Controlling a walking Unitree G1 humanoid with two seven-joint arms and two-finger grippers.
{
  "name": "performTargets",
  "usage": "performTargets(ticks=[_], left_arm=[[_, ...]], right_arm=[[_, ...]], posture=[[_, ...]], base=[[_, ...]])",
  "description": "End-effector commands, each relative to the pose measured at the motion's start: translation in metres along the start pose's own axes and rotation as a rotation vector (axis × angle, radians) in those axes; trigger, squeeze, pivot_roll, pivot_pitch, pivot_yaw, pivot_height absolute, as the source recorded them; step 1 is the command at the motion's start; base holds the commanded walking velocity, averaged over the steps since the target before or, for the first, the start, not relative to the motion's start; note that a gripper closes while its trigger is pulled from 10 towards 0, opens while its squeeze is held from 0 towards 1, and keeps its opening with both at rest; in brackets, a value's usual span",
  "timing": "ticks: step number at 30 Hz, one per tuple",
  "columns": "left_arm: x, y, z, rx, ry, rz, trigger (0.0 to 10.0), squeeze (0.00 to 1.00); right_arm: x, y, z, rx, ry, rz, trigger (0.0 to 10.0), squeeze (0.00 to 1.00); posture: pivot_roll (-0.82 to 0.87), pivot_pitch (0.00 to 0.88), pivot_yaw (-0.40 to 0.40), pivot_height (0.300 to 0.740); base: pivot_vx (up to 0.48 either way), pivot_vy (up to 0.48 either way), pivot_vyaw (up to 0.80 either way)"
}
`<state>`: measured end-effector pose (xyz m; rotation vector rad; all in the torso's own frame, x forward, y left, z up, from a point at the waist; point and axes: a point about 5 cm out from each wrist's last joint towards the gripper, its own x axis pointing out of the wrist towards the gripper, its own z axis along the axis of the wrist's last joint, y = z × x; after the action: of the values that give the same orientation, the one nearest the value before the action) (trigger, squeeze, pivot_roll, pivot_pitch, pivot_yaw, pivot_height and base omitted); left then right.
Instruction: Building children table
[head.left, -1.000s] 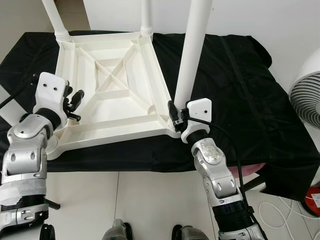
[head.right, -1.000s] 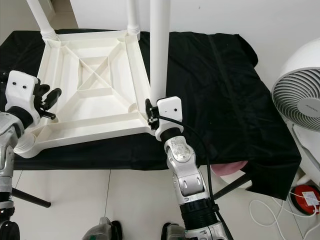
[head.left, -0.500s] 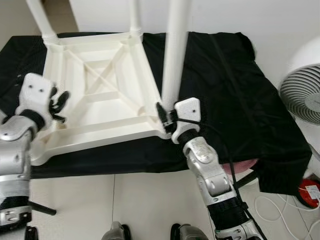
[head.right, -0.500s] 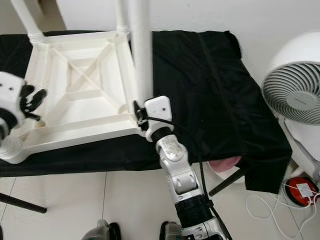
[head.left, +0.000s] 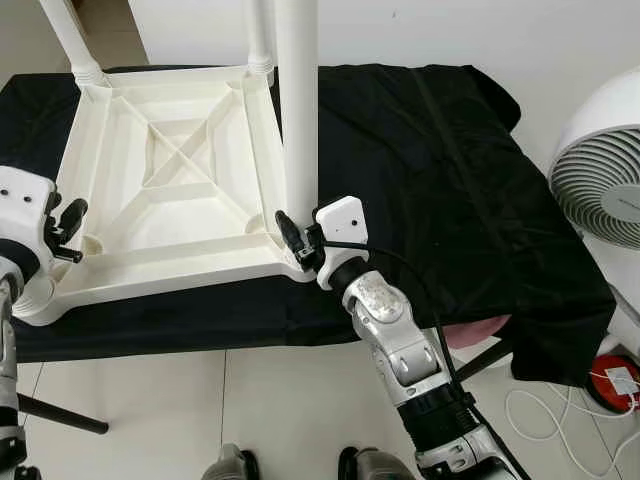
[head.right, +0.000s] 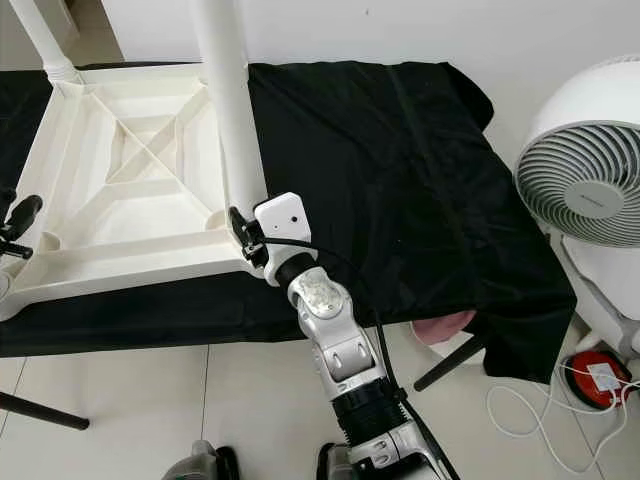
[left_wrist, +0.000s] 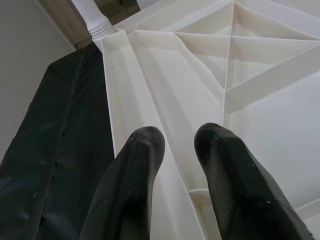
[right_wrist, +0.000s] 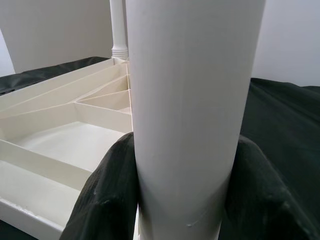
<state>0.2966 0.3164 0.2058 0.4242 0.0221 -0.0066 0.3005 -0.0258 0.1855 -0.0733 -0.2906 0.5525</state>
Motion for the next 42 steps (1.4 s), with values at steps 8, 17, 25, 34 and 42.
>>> performTargets(ticks=[8,17,25,34,42], left_arm=[[0.003,-0.021,0.000,-0.061,-0.036,-0.007,10.0,0.02],[0.002,-0.033,-0.005,-0.077,-0.018,-0.042,10.0,0.00],[-0.004,-0.056,-0.007,-0.082,-0.035,-0.214,10.0,0.00],[-0.015,-0.100,-0.014,-0.095,-0.048,-0.542,10.0,0.00],[-0.012,-0.113,-0.011,-0.141,-0.067,-0.602,10.0,1.00]], right_arm=[[0.000,-0.003,-0.005,0.063,0.001,-0.011,10.0,1.00],[-0.014,-0.010,0.008,0.089,-0.108,-0.001,10.0,0.00],[-0.048,-0.024,0.006,0.093,-0.120,0.027,10.0,0.00],[-0.087,-0.051,-0.013,0.070,-0.012,-0.028,10.0,0.00],[-0.101,-0.055,-0.022,0.075,0.033,-0.083,10.0,0.00]], posture=[[-0.04,0.124,0.017,0.740],[-0.04,0.128,0.024,0.740],[-0.06,0.129,0.037,0.740],[-0.08,0.122,0.056,0.740],[-0.09,0.118,0.067,0.740]], base=[[0.000,0.000,0.00],[0.000,0.000,0.00],[0.000,0.000,0.00],[0.000,0.000,0.00],[0.000,0.000,0.00]])
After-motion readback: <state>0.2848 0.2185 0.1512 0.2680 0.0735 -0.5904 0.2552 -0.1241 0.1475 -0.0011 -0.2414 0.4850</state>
